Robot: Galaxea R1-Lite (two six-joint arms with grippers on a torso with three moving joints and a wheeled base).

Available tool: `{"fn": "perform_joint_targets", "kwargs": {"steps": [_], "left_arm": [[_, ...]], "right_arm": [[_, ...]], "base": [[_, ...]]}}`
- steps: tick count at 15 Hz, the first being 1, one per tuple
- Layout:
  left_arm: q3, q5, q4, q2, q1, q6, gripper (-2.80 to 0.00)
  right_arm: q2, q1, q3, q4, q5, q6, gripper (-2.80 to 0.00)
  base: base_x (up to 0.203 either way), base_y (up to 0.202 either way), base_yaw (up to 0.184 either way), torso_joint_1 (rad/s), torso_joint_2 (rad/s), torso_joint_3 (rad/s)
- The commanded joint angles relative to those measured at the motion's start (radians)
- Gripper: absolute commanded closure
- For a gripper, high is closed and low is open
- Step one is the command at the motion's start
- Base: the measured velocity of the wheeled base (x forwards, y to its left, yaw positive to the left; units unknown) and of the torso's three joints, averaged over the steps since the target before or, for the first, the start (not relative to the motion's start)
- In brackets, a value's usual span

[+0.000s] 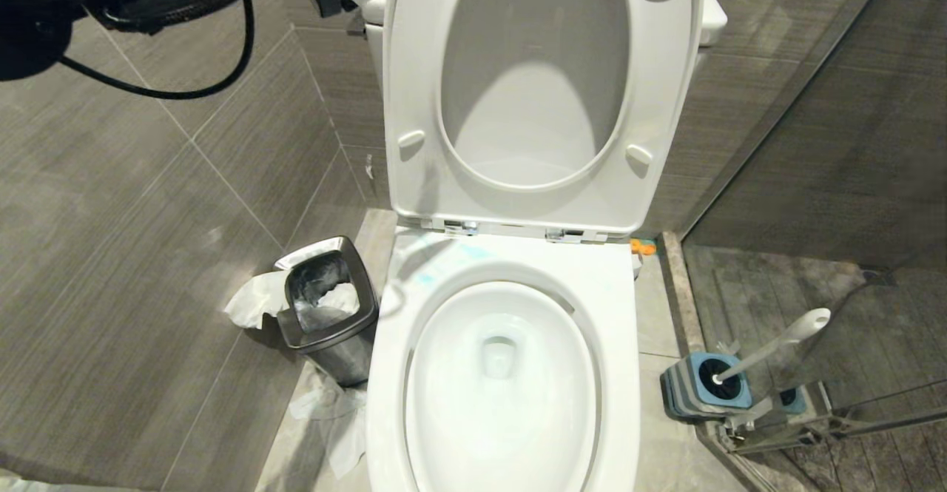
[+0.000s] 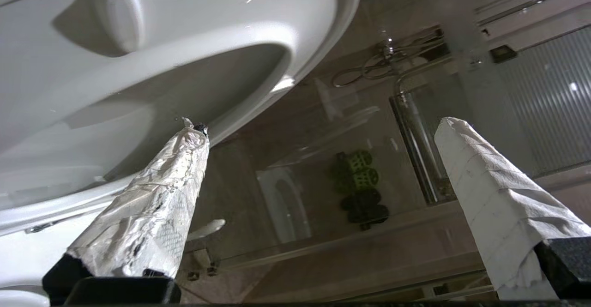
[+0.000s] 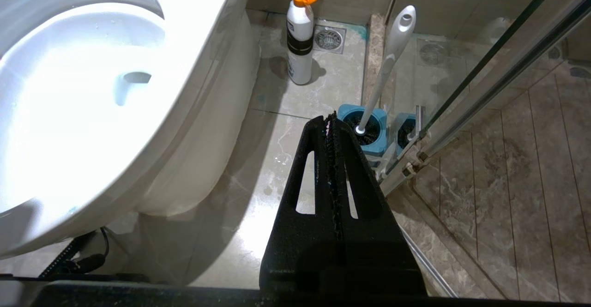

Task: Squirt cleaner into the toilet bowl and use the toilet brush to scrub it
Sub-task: Use the left hand to lift the toilet lid slightly, then pour in the cleaning agent

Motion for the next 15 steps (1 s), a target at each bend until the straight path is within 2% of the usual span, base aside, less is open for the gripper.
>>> {"fn": "perform_joint_targets", "kwargs": {"steps": [1,3,4,7,8,10,13,15], "left_arm": [[0.0,-0.001,0.018,-0.055,0.0,-0.006,-2.8],[-0.002,0.003,0.072,-0.072,0.001,0.029,-2.8],[-0.002,0.004,0.113,-0.082,0.001,0.082,-2.8],[-0.002,0.009,0.248,-0.112,0.001,0.319,-2.8],[-0.002,0.014,0.277,-0.12,0.001,0.377,-2.8],[-0.002,0.082,0.3,-0.123,0.0,0.473,-2.8],[0.002,0.212,0.297,-0.124,-0.011,0.556,-2.8],[0.004,0.242,0.3,-0.131,-0.009,0.634,-2.8]], "right_arm": [[0.001,0.0,-0.001,0.0,0.0,0.0,0.0],[0.001,0.0,-0.001,0.0,0.0,0.0,0.0],[0.001,0.0,-0.001,0.0,0.0,0.0,0.0],[0.001,0.0,-0.001,0.0,0.0,0.0,0.0],[0.001,0.0,0.0,0.0,0.0,0.0,0.0],[0.001,0.0,0.0,0.0,0.0,0.0,0.0],[0.001,0.0,0.0,0.0,0.0,0.0,0.0],[0.001,0.0,0.0,0.0,0.0,0.0,0.0]], "base": [[0.0,0.0,0.0,0.0,0.0,0.0],[0.0,0.0,0.0,0.0,0.0,0.0],[0.0,0.0,0.0,0.0,0.0,0.0],[0.0,0.0,0.0,0.0,0.0,0.0],[0.0,0.0,0.0,0.0,0.0,0.0],[0.0,0.0,0.0,0.0,0.0,0.0],[0.0,0.0,0.0,0.0,0.0,0.0],[0.0,0.0,0.0,0.0,0.0,0.0]]}}
